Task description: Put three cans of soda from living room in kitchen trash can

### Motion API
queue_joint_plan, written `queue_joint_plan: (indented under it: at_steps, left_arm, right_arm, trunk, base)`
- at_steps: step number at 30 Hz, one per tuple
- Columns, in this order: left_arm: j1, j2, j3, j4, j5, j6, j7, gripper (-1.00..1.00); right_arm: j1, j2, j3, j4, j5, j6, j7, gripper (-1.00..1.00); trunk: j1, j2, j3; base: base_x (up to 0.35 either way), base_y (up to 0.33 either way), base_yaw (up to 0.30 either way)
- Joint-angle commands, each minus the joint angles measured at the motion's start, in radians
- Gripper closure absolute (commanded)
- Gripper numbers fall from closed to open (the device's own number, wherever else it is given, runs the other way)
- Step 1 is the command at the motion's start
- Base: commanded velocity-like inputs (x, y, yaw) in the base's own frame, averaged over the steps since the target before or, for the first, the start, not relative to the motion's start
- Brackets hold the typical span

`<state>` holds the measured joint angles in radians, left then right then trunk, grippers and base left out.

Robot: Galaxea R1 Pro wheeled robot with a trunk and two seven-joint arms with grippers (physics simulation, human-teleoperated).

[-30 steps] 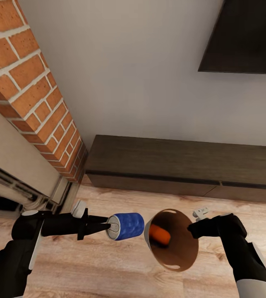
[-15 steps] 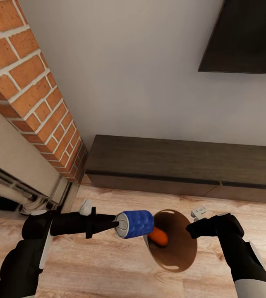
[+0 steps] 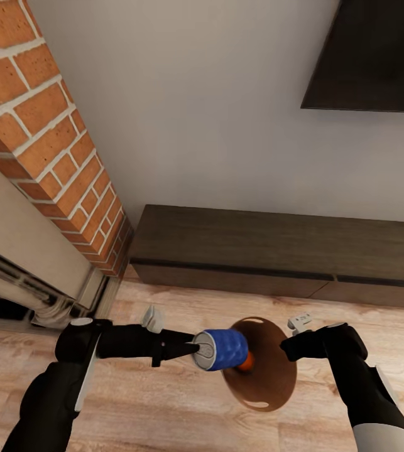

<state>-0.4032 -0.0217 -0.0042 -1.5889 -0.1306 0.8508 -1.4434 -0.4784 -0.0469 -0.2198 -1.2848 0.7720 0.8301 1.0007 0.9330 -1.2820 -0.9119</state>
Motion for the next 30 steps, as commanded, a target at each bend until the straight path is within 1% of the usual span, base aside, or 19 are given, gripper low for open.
queue_joint_plan:
  at_steps: [1, 2, 4, 7, 12, 13, 17, 20, 22, 24, 25, 26, 28, 29, 30]
  left_arm:
    - [0.000, -0.003, -0.011, 0.000, 0.000, 0.000, 0.010, 1.00]
    - [0.001, -0.007, -0.032, 0.001, -0.001, 0.000, 0.023, 1.00]
    - [0.000, -0.014, -0.055, 0.001, -0.001, 0.000, 0.040, 1.00]
    - [0.000, -0.020, -0.067, 0.001, -0.001, 0.000, 0.049, 1.00]
    - [0.000, -0.025, -0.073, 0.001, -0.002, 0.001, 0.061, 1.00]
    - [0.000, -0.028, -0.084, 0.001, -0.002, 0.001, 0.085, 1.00]
    - [0.000, -0.033, -0.115, 0.001, -0.001, 0.001, 0.125, 1.00]
    - [0.000, -0.041, -0.124, 0.002, -0.001, 0.001, 0.150, 1.00]
    - [0.000, -0.050, -0.157, 0.003, -0.002, 0.001, 0.198, 1.00]
    - [0.000, -0.052, -0.176, 0.003, -0.001, 0.001, 0.222, 1.00]
    - [0.000, -0.054, -0.190, 0.005, 0.000, 0.001, 0.248, 1.00]
    - [0.000, -0.055, -0.194, 0.005, 0.000, 0.001, 0.260, 1.00]
    - [0.000, -0.064, -0.207, 0.012, -0.001, 0.000, 0.300, 1.00]
    - [0.000, -0.068, -0.209, 0.016, -0.001, 0.000, 0.307, 1.00]
    - [0.000, -0.078, -0.213, 0.029, -0.003, -0.001, 0.331, 1.00]
  right_arm:
    - [0.000, 0.002, 0.000, 0.000, -0.013, 0.010, 0.004, 1.00]
    - [0.000, 0.004, 0.000, 0.000, -0.014, 0.010, 0.004, 1.00]
    - [0.000, 0.006, 0.005, 0.000, -0.014, 0.010, 0.005, 1.00]
    - [0.000, 0.007, 0.019, 0.000, -0.014, 0.011, 0.005, 1.00]
    - [0.000, 0.007, 0.024, 0.000, -0.013, 0.011, 0.006, 1.00]
    - [0.000, 0.007, 0.025, 0.000, -0.013, 0.012, 0.006, 1.00]
    - [0.000, 0.007, 0.027, -0.001, -0.013, 0.012, 0.006, 1.00]
    - [0.000, 0.007, 0.027, -0.001, -0.013, 0.011, 0.006, 1.00]
    - [0.000, 0.008, 0.028, -0.003, -0.013, 0.011, 0.006, 1.00]
    - [0.000, 0.008, 0.028, -0.005, -0.013, 0.011, 0.006, 1.00]
    - [0.000, 0.008, 0.028, -0.006, -0.013, 0.011, 0.006, 1.00]
    - [0.000, 0.008, 0.028, -0.007, -0.013, 0.011, 0.006, 1.00]
    - [0.000, 0.007, 0.028, -0.009, -0.013, 0.011, 0.006, 1.00]
    - [0.000, 0.007, 0.028, -0.010, -0.013, 0.011, 0.006, 1.00]
    - [0.000, 0.007, 0.028, -0.011, -0.013, 0.011, 0.006, 1.00]
  trunk:
    - [0.000, 0.000, 0.000]
    - [0.000, 0.000, 0.000]
    - [0.000, 0.000, 0.000]
    - [0.000, 0.000, 0.000]
    - [0.000, 0.000, 0.000]
    - [0.000, 0.000, 0.000]
    - [0.000, 0.000, 0.000]
    - [0.000, 0.000, 0.000]
    - [0.000, 0.000, 0.000]
    - [0.000, 0.000, 0.000]
    - [0.000, 0.000, 0.000]
    - [0.000, 0.000, 0.000]
    - [0.000, 0.000, 0.000]
    - [0.000, 0.000, 0.000]
    - [0.000, 0.000, 0.000]
  base:
    - [0.000, 0.000, 0.000]
    - [0.000, 0.000, 0.000]
    - [0.000, 0.000, 0.000]
    - [0.000, 0.000, 0.000]
    - [0.000, 0.000, 0.000]
    - [0.000, 0.000, 0.000]
    - [0.000, 0.000, 0.000]
    - [0.000, 0.000, 0.000]
    - [0.000, 0.000, 0.000]
    - [0.000, 0.000, 0.000]
    - [0.000, 0.000, 0.000]
    - [0.000, 0.000, 0.000]
    - [0.000, 0.000, 0.000]
    - [0.000, 0.000, 0.000]
    - [0.000, 0.000, 0.000]
